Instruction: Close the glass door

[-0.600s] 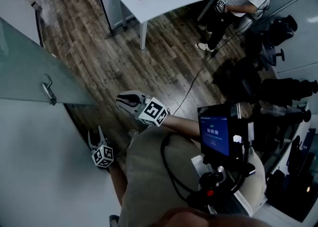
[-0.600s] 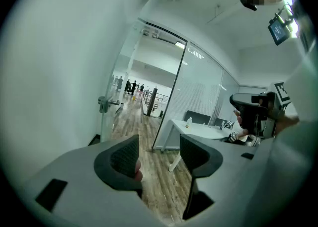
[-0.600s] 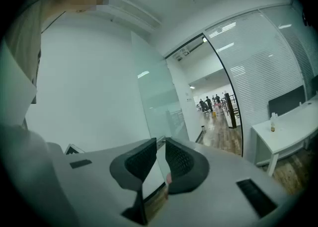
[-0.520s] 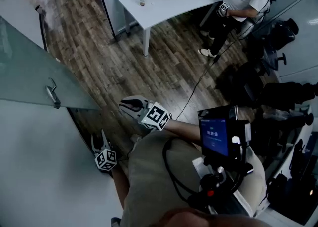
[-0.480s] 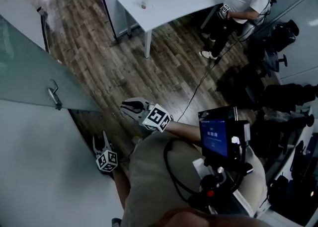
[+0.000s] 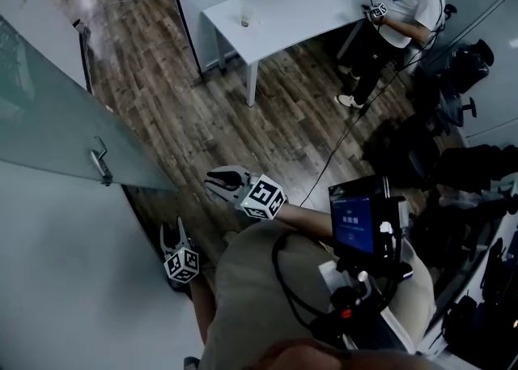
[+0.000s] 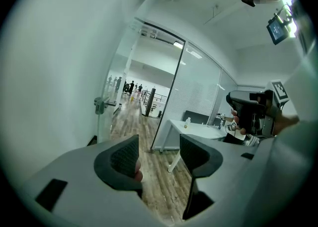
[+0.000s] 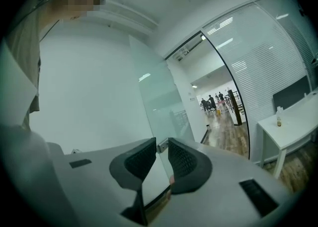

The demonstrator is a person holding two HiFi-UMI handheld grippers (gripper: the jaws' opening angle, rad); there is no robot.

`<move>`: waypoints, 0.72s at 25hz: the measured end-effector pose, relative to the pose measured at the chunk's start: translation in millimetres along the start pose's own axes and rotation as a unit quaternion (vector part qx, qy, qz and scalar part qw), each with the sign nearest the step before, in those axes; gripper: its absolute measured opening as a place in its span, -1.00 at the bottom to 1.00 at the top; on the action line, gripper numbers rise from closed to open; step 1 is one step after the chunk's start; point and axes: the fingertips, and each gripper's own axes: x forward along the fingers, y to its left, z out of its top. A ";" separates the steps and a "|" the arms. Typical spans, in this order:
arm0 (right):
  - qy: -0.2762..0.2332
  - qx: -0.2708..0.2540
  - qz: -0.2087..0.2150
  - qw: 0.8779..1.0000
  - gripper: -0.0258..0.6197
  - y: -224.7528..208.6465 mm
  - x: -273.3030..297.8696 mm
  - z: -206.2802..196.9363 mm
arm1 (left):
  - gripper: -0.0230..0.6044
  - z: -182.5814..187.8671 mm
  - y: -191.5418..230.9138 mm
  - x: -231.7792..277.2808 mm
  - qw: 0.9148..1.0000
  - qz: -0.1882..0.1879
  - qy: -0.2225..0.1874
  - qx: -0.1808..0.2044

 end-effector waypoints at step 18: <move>-0.013 -0.010 -0.022 1.000 -0.71 -38.5 -32.8 0.4 | -0.07 12.0 -6.6 15.5 0.999 0.028 -0.006 0.017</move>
